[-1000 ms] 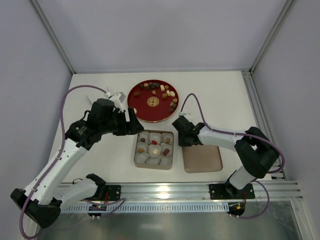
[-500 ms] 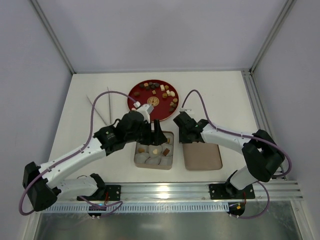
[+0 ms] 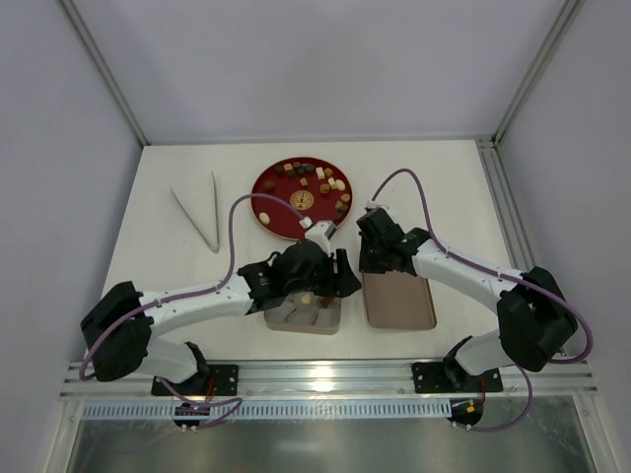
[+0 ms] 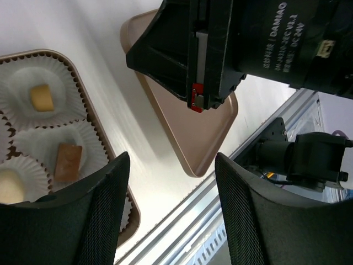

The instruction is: Pack the chocolate

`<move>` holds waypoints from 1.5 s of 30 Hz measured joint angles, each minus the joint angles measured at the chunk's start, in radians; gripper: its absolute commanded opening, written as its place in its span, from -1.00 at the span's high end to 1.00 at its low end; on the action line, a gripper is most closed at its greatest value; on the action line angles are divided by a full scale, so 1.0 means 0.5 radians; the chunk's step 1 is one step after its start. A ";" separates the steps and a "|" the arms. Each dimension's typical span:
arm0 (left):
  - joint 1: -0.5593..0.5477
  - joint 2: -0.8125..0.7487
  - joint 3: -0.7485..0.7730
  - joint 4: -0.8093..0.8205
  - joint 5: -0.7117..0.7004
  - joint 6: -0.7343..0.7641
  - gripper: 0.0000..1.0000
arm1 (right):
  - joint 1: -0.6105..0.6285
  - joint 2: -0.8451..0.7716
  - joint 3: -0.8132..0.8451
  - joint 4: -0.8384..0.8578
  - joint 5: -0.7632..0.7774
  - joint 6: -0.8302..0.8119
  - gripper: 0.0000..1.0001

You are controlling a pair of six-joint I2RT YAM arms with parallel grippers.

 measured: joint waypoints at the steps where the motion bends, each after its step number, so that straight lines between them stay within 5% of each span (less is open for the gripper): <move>1: -0.018 0.031 -0.007 0.045 -0.024 -0.017 -0.24 | -0.014 -0.005 -0.001 0.000 -0.020 0.000 0.92; 26: -0.226 0.657 0.026 0.640 -0.291 -0.145 -0.16 | -0.187 -0.080 -0.017 0.035 -0.331 -0.002 0.92; 45: -0.243 0.745 0.037 0.801 -0.314 -0.129 0.48 | -0.233 -0.141 -0.038 0.038 -0.397 -0.031 0.92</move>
